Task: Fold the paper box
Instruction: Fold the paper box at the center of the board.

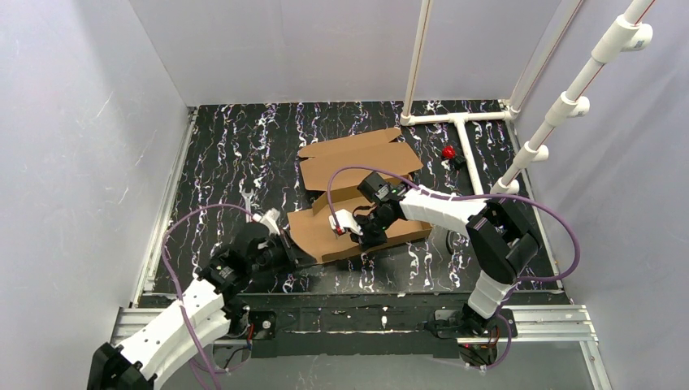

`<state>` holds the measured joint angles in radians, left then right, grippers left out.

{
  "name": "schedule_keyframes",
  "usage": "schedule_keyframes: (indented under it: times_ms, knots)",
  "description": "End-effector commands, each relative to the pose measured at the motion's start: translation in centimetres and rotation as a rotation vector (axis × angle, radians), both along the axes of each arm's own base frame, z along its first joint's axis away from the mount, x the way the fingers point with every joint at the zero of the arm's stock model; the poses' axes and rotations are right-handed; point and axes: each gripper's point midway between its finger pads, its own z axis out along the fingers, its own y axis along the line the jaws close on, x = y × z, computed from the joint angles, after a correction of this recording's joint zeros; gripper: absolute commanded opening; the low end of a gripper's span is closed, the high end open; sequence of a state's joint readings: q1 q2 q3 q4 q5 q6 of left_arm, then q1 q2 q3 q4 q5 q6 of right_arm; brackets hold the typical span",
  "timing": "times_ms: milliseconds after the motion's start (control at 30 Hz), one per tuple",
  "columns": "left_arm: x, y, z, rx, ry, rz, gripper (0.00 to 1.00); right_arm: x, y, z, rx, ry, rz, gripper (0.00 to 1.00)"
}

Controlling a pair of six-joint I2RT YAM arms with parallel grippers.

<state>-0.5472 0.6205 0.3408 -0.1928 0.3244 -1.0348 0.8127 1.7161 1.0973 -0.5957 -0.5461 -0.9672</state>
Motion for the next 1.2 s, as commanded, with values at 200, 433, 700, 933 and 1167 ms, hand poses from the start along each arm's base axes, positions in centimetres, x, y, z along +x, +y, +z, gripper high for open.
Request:
schedule_keyframes:
  times_ms: [200,433,700,933,1167]
  knots:
    - [-0.5,-3.1,-5.0,0.084,0.159,0.013,0.03,-1.2,-0.3,-0.4,-0.018,0.077,0.001,0.12]
    - [3.5,-3.2,-5.7,0.174,0.101,0.136,0.04,-3.1,-0.8,0.1,0.022,0.116,0.079,0.14]
    - [4.8,-5.4,-6.0,0.145,0.118,0.105,0.04,-3.5,-0.6,0.1,0.034,0.112,0.085,0.15]
    - [4.4,-8.5,-6.1,0.069,0.147,-0.007,0.04,-2.7,0.1,-0.2,0.038,0.098,0.029,0.11]
    - [2.8,-10.8,-6.9,0.013,0.164,-0.184,0.04,-2.6,0.0,-0.5,0.036,0.090,0.021,0.11]
